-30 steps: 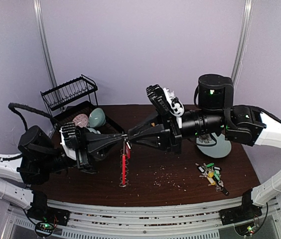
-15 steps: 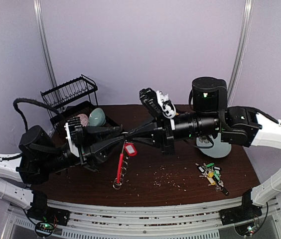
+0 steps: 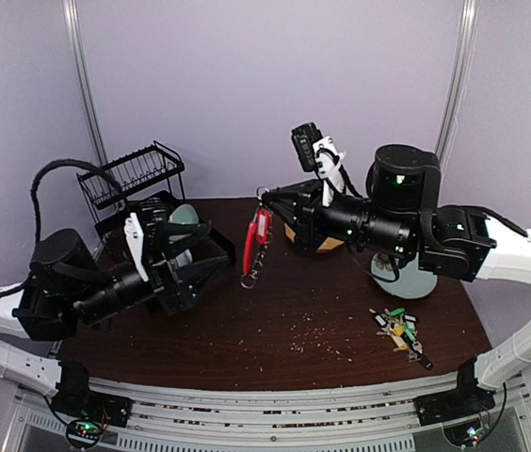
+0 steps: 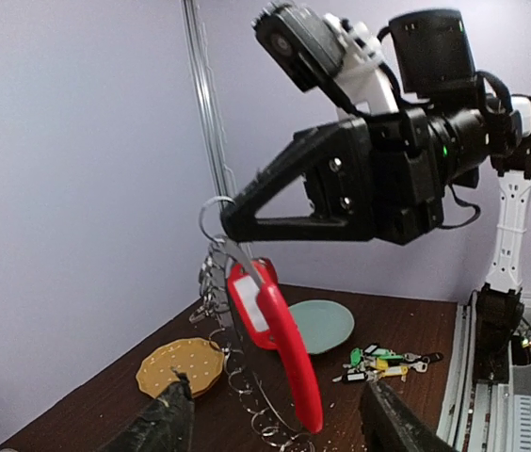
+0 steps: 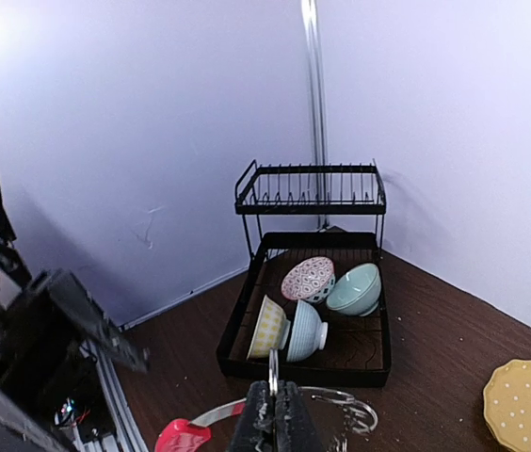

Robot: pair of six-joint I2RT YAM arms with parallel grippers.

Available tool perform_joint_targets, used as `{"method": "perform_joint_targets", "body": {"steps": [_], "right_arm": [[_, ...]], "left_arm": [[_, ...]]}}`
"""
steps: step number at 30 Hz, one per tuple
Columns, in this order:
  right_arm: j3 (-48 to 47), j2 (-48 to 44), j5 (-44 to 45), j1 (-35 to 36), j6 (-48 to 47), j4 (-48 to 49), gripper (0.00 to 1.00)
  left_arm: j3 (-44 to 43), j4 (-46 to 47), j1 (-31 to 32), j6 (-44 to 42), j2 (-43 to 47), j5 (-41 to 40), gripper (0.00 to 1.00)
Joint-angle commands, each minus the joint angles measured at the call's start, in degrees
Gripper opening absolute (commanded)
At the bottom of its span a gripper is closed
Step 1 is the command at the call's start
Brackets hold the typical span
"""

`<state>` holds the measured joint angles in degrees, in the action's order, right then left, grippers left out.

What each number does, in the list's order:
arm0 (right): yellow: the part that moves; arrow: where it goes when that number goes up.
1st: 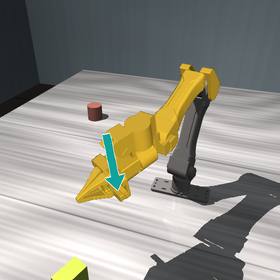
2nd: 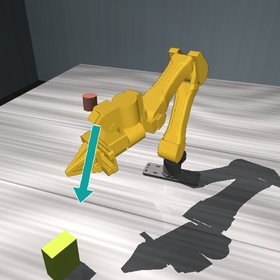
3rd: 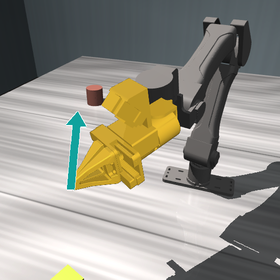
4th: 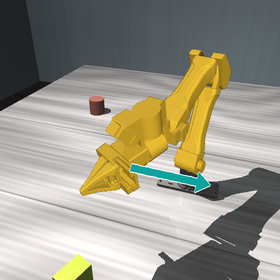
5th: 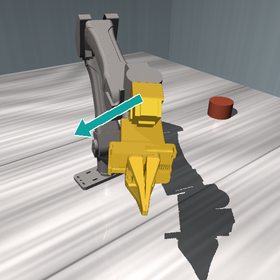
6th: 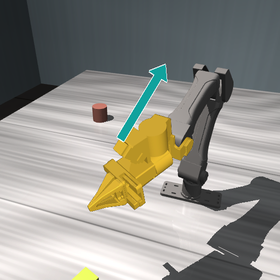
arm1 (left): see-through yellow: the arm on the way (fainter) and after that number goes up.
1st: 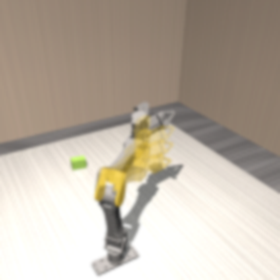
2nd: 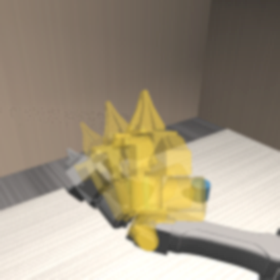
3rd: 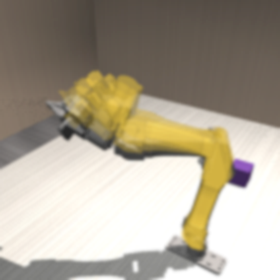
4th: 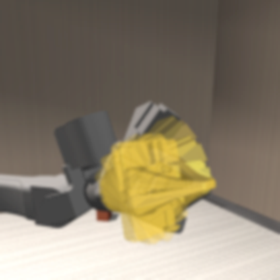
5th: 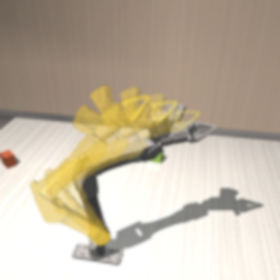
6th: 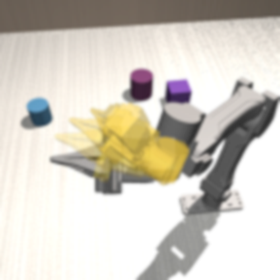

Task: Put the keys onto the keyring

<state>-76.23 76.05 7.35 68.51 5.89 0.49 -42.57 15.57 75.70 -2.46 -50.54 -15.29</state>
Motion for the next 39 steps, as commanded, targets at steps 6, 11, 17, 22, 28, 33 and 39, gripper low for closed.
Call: {"method": "perform_joint_targets", "body": {"steps": [6, 11, 17, 22, 28, 33, 39], "right_arm": [[-1.3, 3.5, 7.9, 0.2, 5.6, 5.5, 0.00], [-1.1, 4.1, 5.6, 0.2, 5.7, 5.6, 0.00], [-1.4, 4.4, 3.3, 0.3, 5.8, 6.2, 0.00], [-1.7, 5.1, 2.8, 0.4, 5.5, 6.2, 0.00], [-1.8, 5.1, 2.1, 0.4, 5.6, 6.4, 0.00], [-2.1, 5.4, 1.0, 0.5, 5.2, 6.4, 0.00], [-2.0, 4.2, 0.0, 0.2, 3.8, 4.6, 0.00]], "left_arm": [[-3.3, 6.8, -0.1, -4.4, -11.6, -8.2, 0.72], [-1.8, 6.9, -1.2, -3.6, -9.7, -9.7, 0.37], [-1.7, 6.6, -2.0, -3.0, -9.9, -13.0, 0.42], [-2.9, 6.4, -2.1, -3.4, -10.7, -12.9, 0.42], [-3.7, 5.4, -2.2, -4.4, -12.3, -15.7, 0.37], [-3.9, 5.1, -2.6, -3.7, -13.4, -15.5, 0.19], [-3.9, 2.7, -2.7, -4.3, -11.5, -10.5, 0.00]]}}
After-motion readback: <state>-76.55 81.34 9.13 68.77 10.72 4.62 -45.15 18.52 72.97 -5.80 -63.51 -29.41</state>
